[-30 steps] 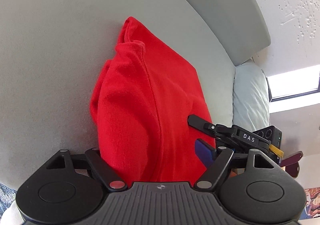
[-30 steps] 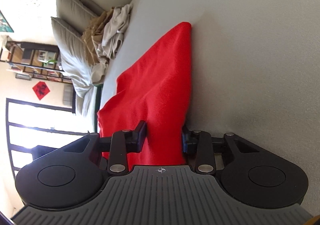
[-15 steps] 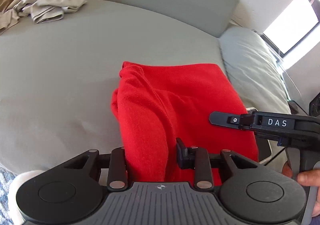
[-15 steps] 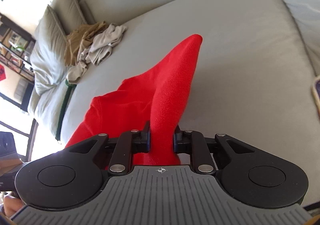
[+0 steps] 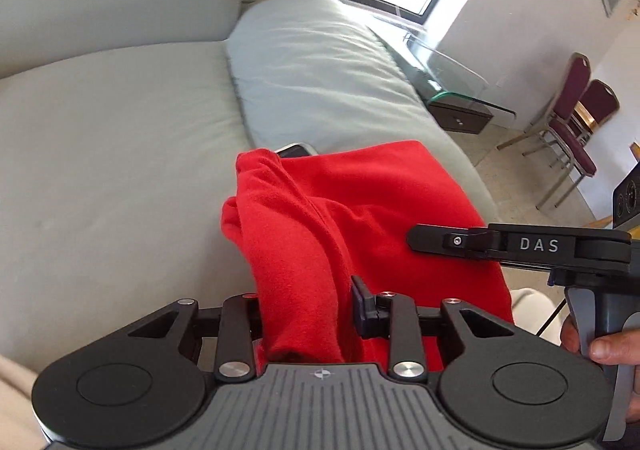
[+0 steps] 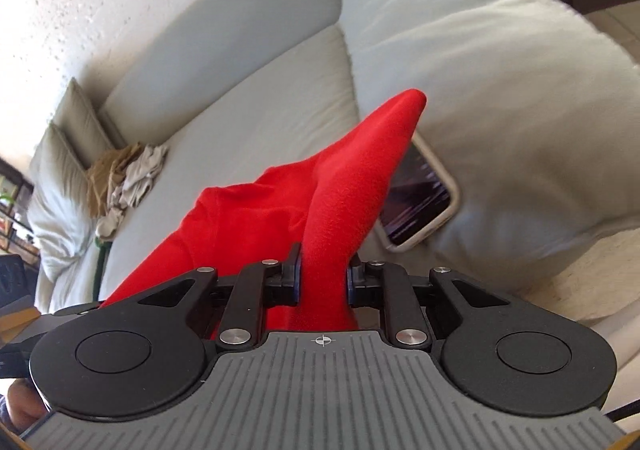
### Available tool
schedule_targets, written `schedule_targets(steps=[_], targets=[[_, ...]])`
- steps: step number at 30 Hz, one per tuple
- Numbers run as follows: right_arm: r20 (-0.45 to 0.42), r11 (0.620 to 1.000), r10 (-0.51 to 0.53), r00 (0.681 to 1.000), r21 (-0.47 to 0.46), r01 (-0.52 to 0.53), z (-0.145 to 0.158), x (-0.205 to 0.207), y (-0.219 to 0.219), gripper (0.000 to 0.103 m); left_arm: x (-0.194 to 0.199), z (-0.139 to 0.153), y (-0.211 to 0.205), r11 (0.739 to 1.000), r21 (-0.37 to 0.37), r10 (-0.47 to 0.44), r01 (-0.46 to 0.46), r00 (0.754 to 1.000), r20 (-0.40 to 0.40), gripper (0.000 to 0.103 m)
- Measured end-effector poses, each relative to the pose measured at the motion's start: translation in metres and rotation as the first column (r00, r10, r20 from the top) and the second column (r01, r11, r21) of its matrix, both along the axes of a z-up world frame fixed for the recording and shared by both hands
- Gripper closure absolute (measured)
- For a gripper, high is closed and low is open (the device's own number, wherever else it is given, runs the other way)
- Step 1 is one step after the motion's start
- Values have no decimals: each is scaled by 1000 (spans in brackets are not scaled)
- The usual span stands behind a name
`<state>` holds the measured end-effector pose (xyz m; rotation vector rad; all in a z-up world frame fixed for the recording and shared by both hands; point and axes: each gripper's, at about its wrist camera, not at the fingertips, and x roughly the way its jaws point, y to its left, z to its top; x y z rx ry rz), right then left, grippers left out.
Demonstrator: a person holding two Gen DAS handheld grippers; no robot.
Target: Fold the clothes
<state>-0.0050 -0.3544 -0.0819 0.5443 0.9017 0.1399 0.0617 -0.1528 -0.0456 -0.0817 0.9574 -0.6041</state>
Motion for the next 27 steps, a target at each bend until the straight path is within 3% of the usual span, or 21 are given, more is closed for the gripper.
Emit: schedule_targets(steps=[5,7,9,10,12,14,15,17,18,21,23,25,26,27], targets=[[111,991,-83,990,-96,94,34,17,-79,83,36,29,-92,998,-15,-55,58,988,147,77],[197,980,-114,974,-136,142,54,29,-107,83,53,40,-125,997,-43,-55,67,971,231,77],[286,970,-128,950,-164,180,70,42,-134,83,74,37,-143,994,-96,-30,55,969,246,77],[276,971,-137,951,-153,185,62,53,-147,83,85,31,-150,992,-122,-11,39,974,226,74],[257,972,-155,954,-132,193,46,75,-173,83,118,0,-158,986,-162,56,-46,997,59,74],[232,973,-173,957,-110,202,30,97,-199,81,148,-47,-165,980,-151,101,-129,979,-176,76],[139,976,-190,972,-76,202,7,111,-210,77,153,-61,-165,981,-118,124,-152,969,-216,75],[-39,976,-215,976,-47,213,-35,132,-227,69,151,-66,-158,978,-141,120,-152,970,-210,70],[-53,973,-230,972,-43,227,-45,128,-231,56,149,-65,-155,977,-159,111,-144,973,-201,68],[-16,977,-202,979,70,202,-54,97,-245,35,141,-56,-149,984,-148,71,-96,983,-167,68],[-9,978,-163,987,133,162,-59,76,-249,35,136,-55,-151,987,-144,40,-65,985,-167,68],[18,982,-137,990,133,133,-62,56,-243,37,136,-59,-151,989,-135,40,-65,983,-178,69],[30,984,-125,992,133,120,-64,46,-240,46,138,-61,-153,989,-129,51,-76,981,-188,70],[36,983,-135,990,128,130,-62,42,-238,65,139,-62,-155,988,-124,62,-87,978,-197,74]])
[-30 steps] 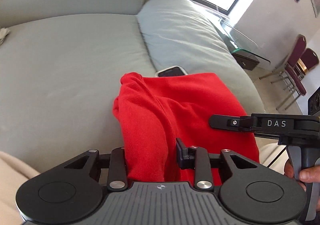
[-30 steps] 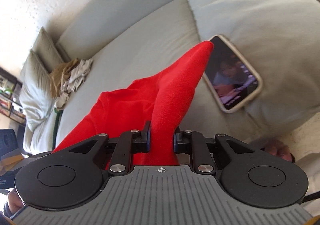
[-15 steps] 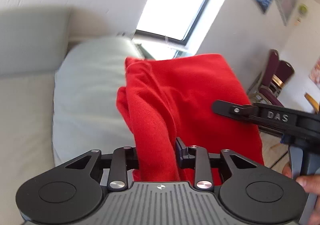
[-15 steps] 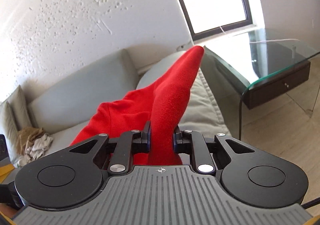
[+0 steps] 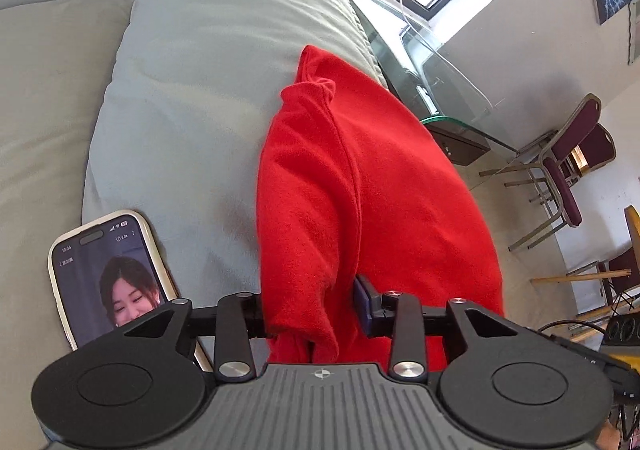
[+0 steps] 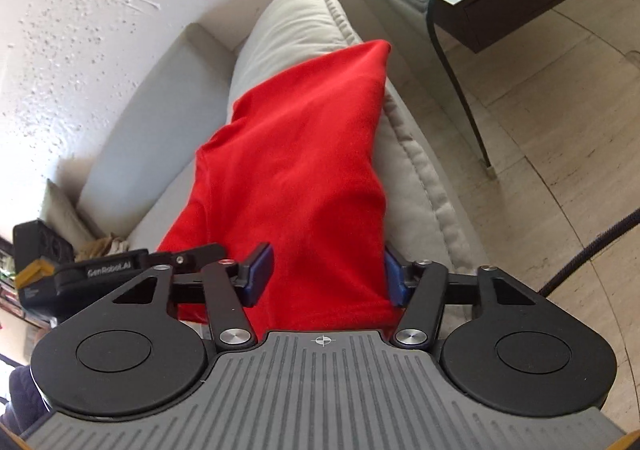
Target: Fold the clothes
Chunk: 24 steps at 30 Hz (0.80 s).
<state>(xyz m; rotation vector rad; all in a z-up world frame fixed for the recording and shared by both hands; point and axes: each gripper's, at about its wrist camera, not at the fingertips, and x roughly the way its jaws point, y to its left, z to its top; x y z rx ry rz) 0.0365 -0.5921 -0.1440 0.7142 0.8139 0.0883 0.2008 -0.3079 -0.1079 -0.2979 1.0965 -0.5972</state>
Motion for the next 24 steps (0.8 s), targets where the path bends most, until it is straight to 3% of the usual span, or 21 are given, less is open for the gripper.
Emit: schedule_targets(steps=[2,3,5,9,12,13,16,19,23,24], targets=[[11,1000,-21,1000,-10,21,3,-10,6,87,5,8,0,1000,-10,17,-17,1000,-22,84],[17,999,-31,999,-12,32,4,-14,8,90,6,14,1,1000,-17,20,-20,999,-32,84],[36,997,-62,997,50,60,14,-20,4,92,10,24,6,1000,-24,11,-12,999,-51,85],[-12,986,-77,997,146,78,21,-26,-2,92,26,22,13,999,-36,-22,17,989,-149,84],[-85,990,-92,992,100,100,16,-26,5,92,34,6,16,1000,2,-28,29,978,-208,78],[-114,991,-98,989,80,108,13,-26,7,92,33,0,16,998,41,-30,39,977,-209,72],[-175,992,-122,977,-9,122,13,-29,18,72,22,-4,18,986,154,-38,61,988,-151,61],[-184,983,-155,971,-127,133,31,-42,31,52,0,5,31,968,232,-77,93,994,-75,61],[-116,979,-172,978,-133,156,66,-75,45,49,-45,35,52,941,332,-115,70,986,119,61],[-84,981,-166,983,-119,155,75,-82,49,49,-53,43,57,951,302,-123,70,979,160,61]])
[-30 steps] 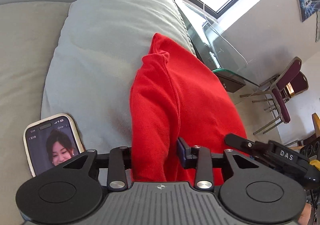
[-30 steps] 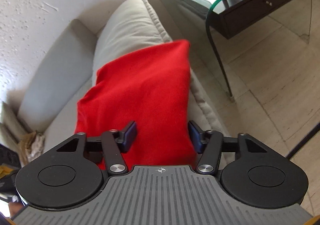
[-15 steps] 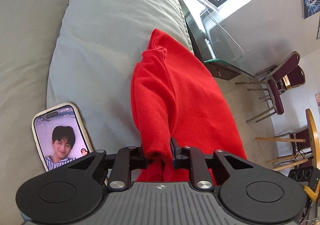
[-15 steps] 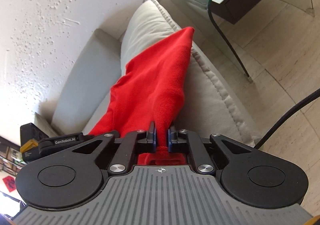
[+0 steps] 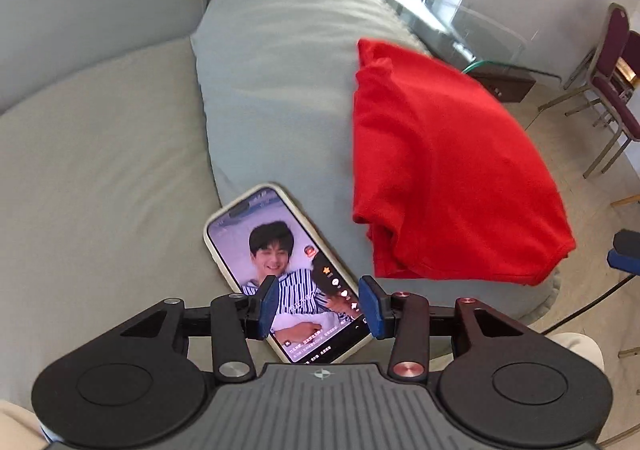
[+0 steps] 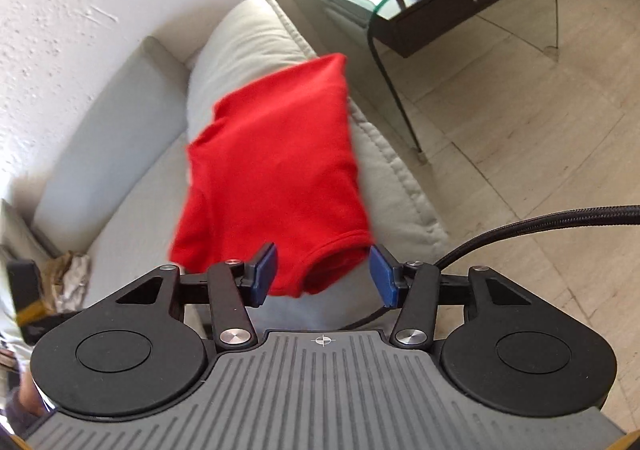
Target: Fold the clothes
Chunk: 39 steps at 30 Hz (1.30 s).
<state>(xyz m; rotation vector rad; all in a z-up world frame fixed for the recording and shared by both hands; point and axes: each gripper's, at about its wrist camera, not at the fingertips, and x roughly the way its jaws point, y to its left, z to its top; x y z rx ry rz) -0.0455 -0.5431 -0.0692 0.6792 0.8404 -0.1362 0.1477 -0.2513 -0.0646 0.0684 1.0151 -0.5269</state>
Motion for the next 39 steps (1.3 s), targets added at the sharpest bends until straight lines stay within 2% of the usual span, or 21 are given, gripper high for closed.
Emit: schedule_targets(steps=[2,3,4,5,6,8,10,13,16,19,20,23,25,27,29,30,31,33,34,37,39], targets=[[70,1000,11,998,16,-12,17,-13,8,49,-9,14,4,993,-112,-28,31,999,24,60],[117,1000,26,993,-20,-23,24,-14,15,56,-13,20,3,986,-159,-42,48,998,43,60],[160,998,42,986,-56,-33,31,-14,22,61,-13,24,-9,984,-164,-56,69,995,85,60],[164,993,61,985,-109,-43,32,-9,29,67,-13,22,-24,989,-128,-57,74,990,130,61],[164,986,77,983,-159,-51,32,-4,36,67,-13,19,-38,993,-90,-58,74,983,171,62],[111,986,59,992,-163,-40,12,17,38,67,-8,5,-67,998,-1,-53,55,972,231,66],[63,991,31,997,-131,-23,-10,34,39,67,-1,-9,-83,999,31,-45,39,973,226,68],[6,1000,-25,1000,-15,25,-45,50,35,67,3,-24,-85,999,50,-24,17,988,150,67],[-32,996,-73,997,43,74,-63,45,30,66,3,-32,-80,998,59,-8,3,996,89,65],[-106,993,-54,993,99,65,-72,34,27,63,-5,-27,-67,999,40,8,-10,999,51,66],[-92,993,-52,994,104,62,-68,26,27,63,-8,-25,-63,999,33,12,-13,999,41,66],[79,984,-64,995,169,50,-44,-6,22,62,-23,-3,-56,1000,10,-1,0,995,98,65],[219,980,-84,972,192,42,-20,-27,23,55,-36,18,-50,1000,-11,-14,16,988,156,61],[346,980,-107,932,196,39,4,-47,27,54,-50,38,-43,999,-36,-24,32,977,214,58],[465,986,-110,878,160,39,28,-66,36,53,-65,57,-37,998,-36,-33,45,959,281,46],[509,991,-107,854,129,47,40,-71,42,49,-73,64,-36,999,-22,-38,48,948,317,42],[518,994,-100,850,84,66,50,-75,48,43,-80,71,-34,999,-10,-41,47,938,343,38],[535,995,-85,841,-5,104,72,-81,62,16,-92,81,-30,999,-7,-37,42,929,368,34],[540,991,-77,838,-49,122,82,-84,68,13,-95,85,-28,999,-20,-28,38,930,367,30],[459,973,-45,887,-181,144,109,-83,81,12,-103,94,-22,998,-56,4,16,940,341,22],[396,956,-44,917,-249,153,121,-84,87,8,-105,97,-20,998,-60,22,-3,946,322,18]])
